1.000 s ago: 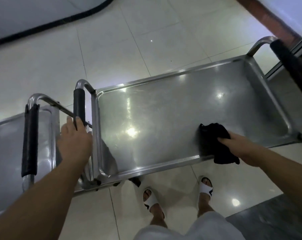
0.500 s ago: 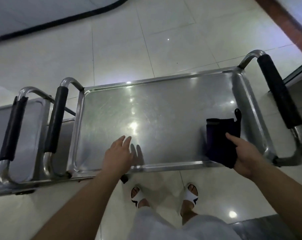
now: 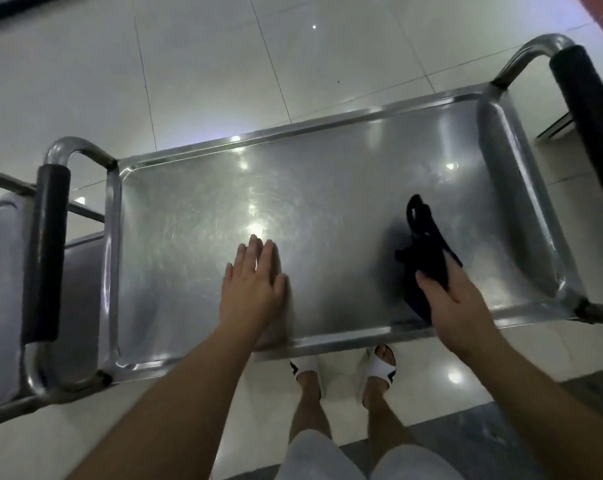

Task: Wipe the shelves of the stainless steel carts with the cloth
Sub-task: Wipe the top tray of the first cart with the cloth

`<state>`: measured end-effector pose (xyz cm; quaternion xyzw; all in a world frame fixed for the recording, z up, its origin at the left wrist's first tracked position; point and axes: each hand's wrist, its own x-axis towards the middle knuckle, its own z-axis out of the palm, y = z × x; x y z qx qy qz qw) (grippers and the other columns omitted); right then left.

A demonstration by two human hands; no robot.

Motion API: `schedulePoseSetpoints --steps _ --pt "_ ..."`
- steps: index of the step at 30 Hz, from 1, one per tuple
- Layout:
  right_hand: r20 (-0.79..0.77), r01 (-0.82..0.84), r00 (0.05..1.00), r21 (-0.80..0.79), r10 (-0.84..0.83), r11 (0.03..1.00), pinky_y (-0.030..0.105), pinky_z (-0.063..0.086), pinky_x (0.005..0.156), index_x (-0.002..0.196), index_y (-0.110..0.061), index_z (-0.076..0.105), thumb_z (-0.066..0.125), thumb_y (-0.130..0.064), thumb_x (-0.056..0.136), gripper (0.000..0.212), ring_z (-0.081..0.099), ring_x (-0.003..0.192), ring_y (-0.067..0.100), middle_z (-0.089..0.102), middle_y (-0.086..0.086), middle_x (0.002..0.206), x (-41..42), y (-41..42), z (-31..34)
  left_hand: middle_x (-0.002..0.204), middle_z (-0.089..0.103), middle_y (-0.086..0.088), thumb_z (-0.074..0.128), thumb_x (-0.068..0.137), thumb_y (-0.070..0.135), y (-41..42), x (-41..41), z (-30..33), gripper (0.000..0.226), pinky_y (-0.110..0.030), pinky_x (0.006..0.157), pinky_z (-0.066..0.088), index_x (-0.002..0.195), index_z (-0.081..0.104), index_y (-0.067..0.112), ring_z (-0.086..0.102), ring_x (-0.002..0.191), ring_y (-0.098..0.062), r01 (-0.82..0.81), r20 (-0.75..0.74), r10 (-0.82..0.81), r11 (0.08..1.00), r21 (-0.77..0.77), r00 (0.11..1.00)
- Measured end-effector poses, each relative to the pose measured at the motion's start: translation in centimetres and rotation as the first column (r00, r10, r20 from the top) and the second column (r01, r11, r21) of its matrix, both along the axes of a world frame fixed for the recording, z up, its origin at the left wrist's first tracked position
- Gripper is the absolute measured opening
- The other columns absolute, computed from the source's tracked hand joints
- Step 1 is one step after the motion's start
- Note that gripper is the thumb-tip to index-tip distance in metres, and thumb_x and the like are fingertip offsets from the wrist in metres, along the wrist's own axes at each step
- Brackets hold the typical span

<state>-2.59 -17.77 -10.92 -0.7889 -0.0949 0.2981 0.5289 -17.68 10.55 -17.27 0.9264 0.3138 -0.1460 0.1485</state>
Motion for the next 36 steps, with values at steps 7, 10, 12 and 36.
schedulePoseSetpoints --steps 7,10,12,36 --pt "0.185 -0.466 0.731 -0.568 0.657 0.678 0.049 0.001 0.127 0.162 -0.039 0.011 0.030 -0.056 0.103 0.064 -0.024 0.153 0.011 -0.004 -0.016 0.170 -6.1 5.4 -7.0 0.174 -0.017 0.004 0.021 0.101 0.062 2.1 1.1 -3.0 0.073 -0.056 0.125 -0.009 0.164 -0.010 0.041 -0.020 0.159 -0.020 -0.018 0.003 0.018 1.000 0.021 1.000" --pt "0.244 -0.421 0.664 -0.660 0.707 0.623 0.046 -0.004 0.127 0.162 -0.036 0.008 0.009 -0.067 0.101 0.068 -0.023 0.154 0.019 -0.006 -0.011 0.170 -7.7 6.6 -7.9 0.171 -0.025 0.006 0.018 0.102 0.060 1.9 0.9 -4.0 0.072 -0.056 0.124 -0.016 0.162 -0.017 0.042 -0.031 0.154 -0.016 -0.026 0.011 0.025 0.999 0.021 1.000" --pt "0.278 -0.441 0.635 -0.635 0.721 0.634 0.044 -0.002 0.125 0.163 -0.033 0.012 0.009 -0.061 0.105 0.065 -0.017 0.156 0.019 0.003 -0.012 0.171 -8.9 7.4 -8.4 0.171 -0.028 0.006 0.016 0.102 0.060 1.8 0.8 -4.5 0.071 -0.056 0.123 -0.017 0.162 -0.019 0.042 -0.034 0.153 -0.015 -0.033 0.009 0.033 0.999 0.037 0.999" --pt "0.322 0.198 0.929 -0.850 0.183 0.488 0.059 0.008 0.124 0.163 -0.030 0.010 0.019 -0.045 0.092 0.073 0.001 0.154 0.045 0.004 0.021 0.169 9.4 -10.7 -8.8 0.173 -0.020 0.005 0.014 0.100 0.060 1.3 0.8 -4.2 0.071 -0.055 0.124 -0.013 0.164 -0.011 0.040 -0.025 0.157 -0.015 -0.042 -0.039 0.043 0.999 0.029 0.998"
